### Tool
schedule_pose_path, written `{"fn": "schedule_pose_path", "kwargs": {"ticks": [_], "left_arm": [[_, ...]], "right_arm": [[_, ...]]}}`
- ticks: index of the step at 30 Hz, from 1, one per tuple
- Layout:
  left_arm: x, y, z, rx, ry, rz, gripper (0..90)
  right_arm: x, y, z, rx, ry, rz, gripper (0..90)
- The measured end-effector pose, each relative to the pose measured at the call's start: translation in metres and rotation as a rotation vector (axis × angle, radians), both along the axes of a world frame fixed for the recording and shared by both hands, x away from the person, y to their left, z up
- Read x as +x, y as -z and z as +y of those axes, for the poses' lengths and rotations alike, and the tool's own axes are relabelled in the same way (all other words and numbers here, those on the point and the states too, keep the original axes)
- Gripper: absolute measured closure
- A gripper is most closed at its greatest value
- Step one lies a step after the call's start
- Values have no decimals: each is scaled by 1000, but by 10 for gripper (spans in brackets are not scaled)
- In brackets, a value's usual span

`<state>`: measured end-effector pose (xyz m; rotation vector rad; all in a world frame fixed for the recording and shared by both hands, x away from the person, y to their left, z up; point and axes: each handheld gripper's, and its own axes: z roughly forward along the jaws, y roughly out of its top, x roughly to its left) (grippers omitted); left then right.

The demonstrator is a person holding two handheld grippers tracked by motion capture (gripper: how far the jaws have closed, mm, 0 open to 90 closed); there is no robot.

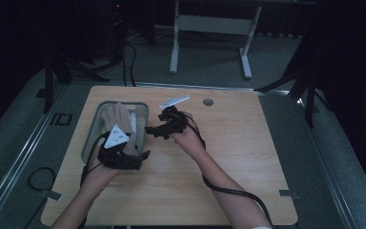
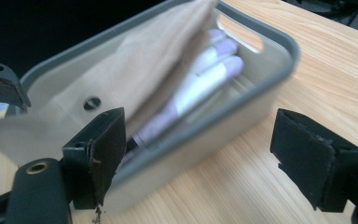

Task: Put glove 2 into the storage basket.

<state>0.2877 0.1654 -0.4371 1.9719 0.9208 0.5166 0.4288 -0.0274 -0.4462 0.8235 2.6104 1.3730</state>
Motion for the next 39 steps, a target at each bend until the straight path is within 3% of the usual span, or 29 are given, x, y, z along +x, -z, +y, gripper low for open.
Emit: {"fn": "schedule_pose_path", "kwargs": {"ticks": [14, 22, 33, 39], "left_arm": [[3, 16, -47, -25, 77, 6, 103], [0, 33, -69, -28, 165, 17, 103], [-2, 56, -90, -42, 239, 39, 103], [-1, 69, -95, -42, 265, 59, 103]], "right_arm": [[-9, 17, -58, -23, 57, -6, 180], [-16, 30, -90, -6, 78, -11, 180], [-32, 56, -122, -2, 80, -14, 180], [-42, 68, -134, -3, 63, -44, 175]]}}
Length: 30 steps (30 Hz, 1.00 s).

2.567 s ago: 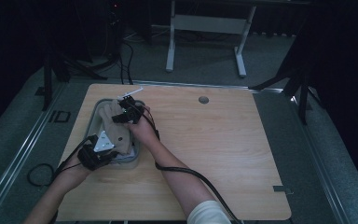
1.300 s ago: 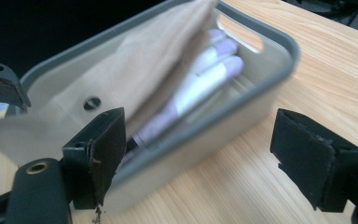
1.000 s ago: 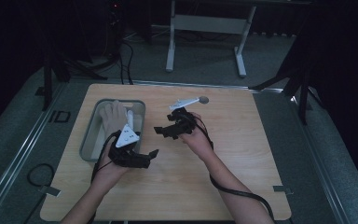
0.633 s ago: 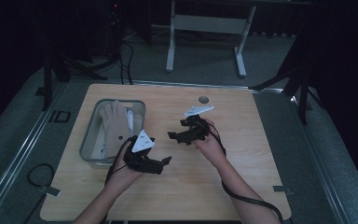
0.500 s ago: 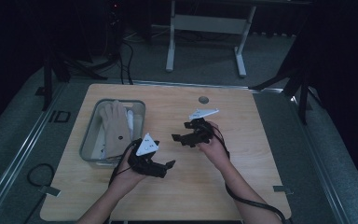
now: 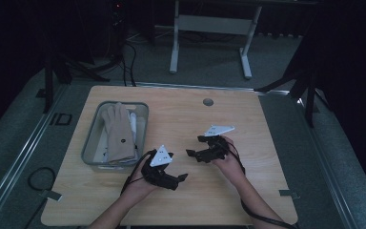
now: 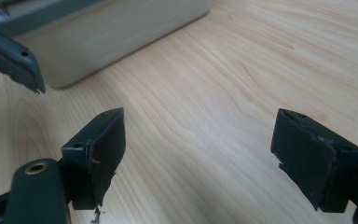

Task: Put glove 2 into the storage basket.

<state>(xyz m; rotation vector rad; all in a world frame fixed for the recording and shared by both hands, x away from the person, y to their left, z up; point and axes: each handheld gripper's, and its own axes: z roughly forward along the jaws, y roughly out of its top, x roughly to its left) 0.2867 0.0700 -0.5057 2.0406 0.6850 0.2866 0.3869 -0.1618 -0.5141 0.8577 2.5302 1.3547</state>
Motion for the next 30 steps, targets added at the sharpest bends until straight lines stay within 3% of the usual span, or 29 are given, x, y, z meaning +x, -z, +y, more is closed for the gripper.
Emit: {"fn": "schedule_pose_path", "kwargs": {"ticks": [6, 19, 25, 30], "left_arm": [[-2, 12, -6, 8, 31, -8, 103], [-9, 29, -14, 19, 99, 18, 102], [-9, 34, -14, 17, 103, 16, 103], [-10, 38, -15, 33, 113, 14, 103]], "right_arm": [[-11, 13, -12, 20, 4, -10, 167], [-30, 34, -35, -12, 12, -21, 160], [-39, 34, -47, 6, 20, -37, 160], [-47, 34, -56, -21, 26, -51, 160]]}}
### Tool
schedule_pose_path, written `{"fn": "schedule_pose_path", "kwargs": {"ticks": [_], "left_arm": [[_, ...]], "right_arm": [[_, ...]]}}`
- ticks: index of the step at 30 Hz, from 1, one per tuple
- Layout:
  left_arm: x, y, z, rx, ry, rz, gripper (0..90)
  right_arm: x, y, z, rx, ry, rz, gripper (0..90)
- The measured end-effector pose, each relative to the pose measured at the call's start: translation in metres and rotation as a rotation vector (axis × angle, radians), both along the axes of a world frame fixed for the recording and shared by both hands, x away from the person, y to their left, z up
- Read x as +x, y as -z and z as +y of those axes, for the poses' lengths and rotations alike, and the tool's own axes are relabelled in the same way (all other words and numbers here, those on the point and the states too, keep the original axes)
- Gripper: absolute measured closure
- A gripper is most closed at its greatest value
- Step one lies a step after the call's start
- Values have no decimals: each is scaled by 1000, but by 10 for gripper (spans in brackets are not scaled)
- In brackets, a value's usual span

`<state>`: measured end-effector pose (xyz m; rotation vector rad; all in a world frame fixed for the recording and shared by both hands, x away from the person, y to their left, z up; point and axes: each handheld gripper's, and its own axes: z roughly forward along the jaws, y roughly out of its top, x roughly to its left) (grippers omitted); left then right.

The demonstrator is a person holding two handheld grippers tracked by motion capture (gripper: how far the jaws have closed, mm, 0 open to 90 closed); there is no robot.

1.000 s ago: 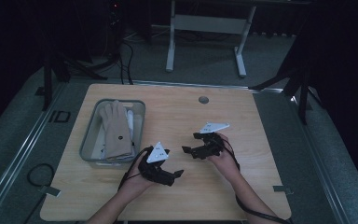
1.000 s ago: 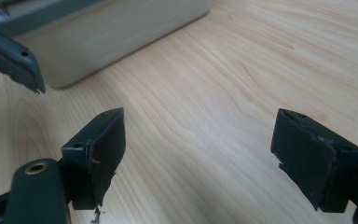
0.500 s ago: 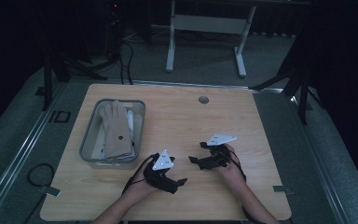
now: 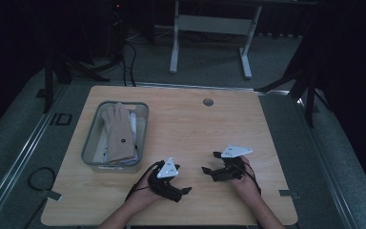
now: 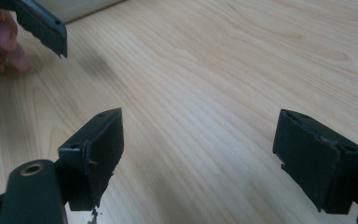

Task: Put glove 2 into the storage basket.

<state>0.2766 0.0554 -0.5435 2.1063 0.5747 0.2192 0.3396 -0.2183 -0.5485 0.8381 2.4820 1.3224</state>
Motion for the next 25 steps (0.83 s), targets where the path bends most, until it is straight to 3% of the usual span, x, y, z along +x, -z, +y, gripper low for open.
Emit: {"fn": "schedule_pose_path", "kwargs": {"ticks": [10, 25], "left_arm": [[-1, 4, 4, -29, -11, 4, 103], [-3, 5, 4, -30, -12, -7, 103]], "right_arm": [[-12, 2, -19, -10, 34, -16, 159], [-10, 4, -21, -9, 55, -22, 151]]}}
